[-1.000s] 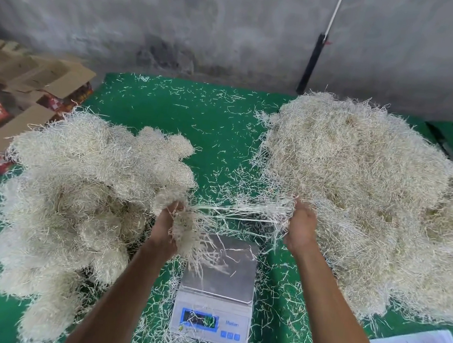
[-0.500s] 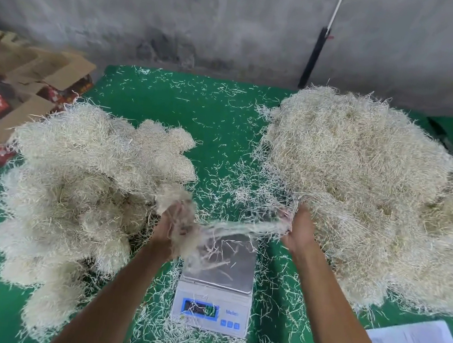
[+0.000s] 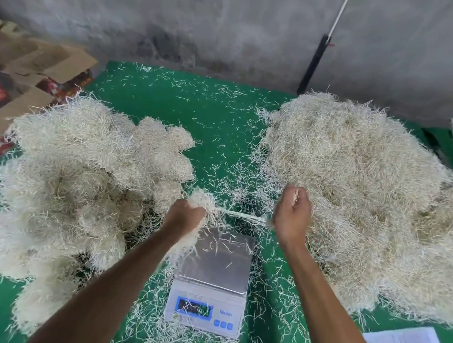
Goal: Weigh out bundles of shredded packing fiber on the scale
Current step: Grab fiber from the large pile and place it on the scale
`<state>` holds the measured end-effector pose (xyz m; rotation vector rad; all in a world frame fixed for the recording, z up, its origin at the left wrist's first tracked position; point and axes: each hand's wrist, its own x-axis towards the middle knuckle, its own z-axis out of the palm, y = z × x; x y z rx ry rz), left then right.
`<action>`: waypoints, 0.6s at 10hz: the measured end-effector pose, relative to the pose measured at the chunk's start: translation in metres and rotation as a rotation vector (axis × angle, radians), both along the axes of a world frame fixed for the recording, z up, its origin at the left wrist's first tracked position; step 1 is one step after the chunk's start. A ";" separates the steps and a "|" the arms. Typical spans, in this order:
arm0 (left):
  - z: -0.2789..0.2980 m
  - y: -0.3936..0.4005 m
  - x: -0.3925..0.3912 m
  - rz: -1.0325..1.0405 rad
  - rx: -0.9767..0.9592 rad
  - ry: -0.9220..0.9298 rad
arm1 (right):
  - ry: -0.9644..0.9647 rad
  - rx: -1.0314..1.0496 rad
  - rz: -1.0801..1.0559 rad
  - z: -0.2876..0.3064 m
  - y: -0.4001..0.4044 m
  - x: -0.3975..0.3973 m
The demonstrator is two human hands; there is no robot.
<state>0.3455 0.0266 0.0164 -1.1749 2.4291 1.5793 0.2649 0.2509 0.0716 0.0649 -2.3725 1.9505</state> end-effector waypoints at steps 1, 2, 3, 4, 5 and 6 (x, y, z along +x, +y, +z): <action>0.001 -0.028 0.011 0.187 0.060 -0.052 | -0.108 -0.256 -0.252 0.004 0.017 -0.011; -0.006 -0.053 0.029 0.108 0.055 -0.029 | -0.210 -0.313 -0.316 0.010 0.052 -0.031; 0.006 -0.021 0.026 0.113 0.175 -0.040 | -0.245 -0.202 -0.182 -0.001 0.043 -0.023; 0.013 0.011 0.014 0.191 0.250 0.019 | -0.276 -0.176 -0.022 -0.007 0.019 -0.004; 0.016 0.038 0.004 0.169 0.374 0.014 | -0.333 -0.055 0.256 -0.016 0.010 0.014; 0.015 0.045 -0.003 0.244 0.616 0.080 | -0.345 0.199 0.653 -0.025 0.003 0.033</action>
